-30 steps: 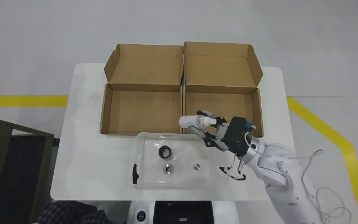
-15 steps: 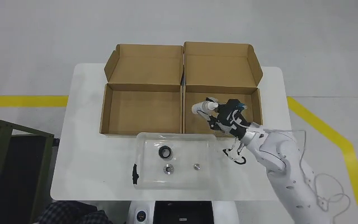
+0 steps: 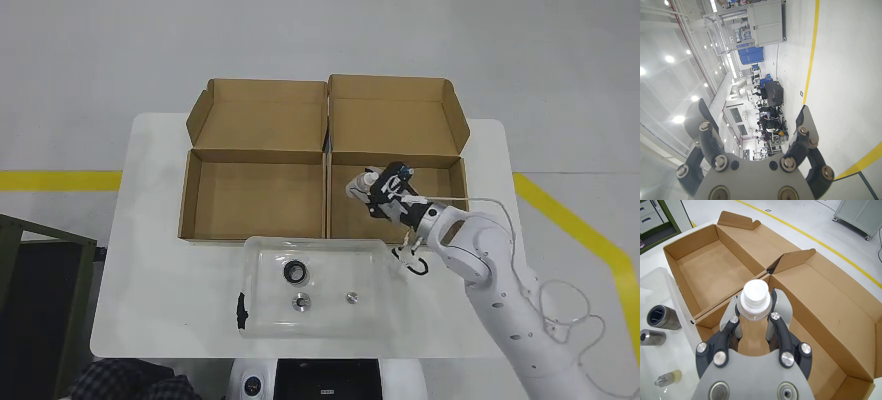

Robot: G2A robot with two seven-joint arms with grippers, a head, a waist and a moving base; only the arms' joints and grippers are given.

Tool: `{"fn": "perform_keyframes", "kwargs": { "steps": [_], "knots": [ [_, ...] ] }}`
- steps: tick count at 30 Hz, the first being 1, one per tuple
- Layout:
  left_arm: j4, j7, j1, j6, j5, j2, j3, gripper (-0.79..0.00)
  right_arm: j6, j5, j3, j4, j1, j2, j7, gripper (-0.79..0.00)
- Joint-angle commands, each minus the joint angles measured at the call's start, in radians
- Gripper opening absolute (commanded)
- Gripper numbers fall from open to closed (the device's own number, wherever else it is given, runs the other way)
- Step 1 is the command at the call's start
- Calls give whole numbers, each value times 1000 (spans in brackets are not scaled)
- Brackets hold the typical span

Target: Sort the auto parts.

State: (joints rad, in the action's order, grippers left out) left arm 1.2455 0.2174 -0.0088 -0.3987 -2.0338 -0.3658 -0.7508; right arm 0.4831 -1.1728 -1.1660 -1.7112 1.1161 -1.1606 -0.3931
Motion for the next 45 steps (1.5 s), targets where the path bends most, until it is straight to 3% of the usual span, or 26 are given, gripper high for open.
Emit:
{"fn": "perform_keyframes", "kwargs": {
  "steps": [1,14,21,22,23,24,33,45],
  "knots": [
    [0,0,0,0,0,0,0,0,-4,-1,17,32,-21,-4,-3,-785],
    [0,0,0,0,0,0,0,0,-55,-24,96,151,-91,-26,9,-785],
    [0,0,0,0,0,0,0,0,-68,-36,119,185,-109,-34,7,-413],
    [0,0,0,0,0,0,0,0,-70,-37,121,189,-110,-35,6,-302],
    [0,0,0,0,0,0,0,0,-72,-36,124,192,-110,-36,6,-120],
    [0,0,0,0,0,0,0,0,-73,-37,126,195,-111,-37,7,-12],
    [0,0,0,0,0,0,0,0,-68,-23,100,158,-99,-36,46,0],
    [0,0,0,0,0,0,0,0,82,-24,-33,-159,36,7,-108,0]
  ]
}}
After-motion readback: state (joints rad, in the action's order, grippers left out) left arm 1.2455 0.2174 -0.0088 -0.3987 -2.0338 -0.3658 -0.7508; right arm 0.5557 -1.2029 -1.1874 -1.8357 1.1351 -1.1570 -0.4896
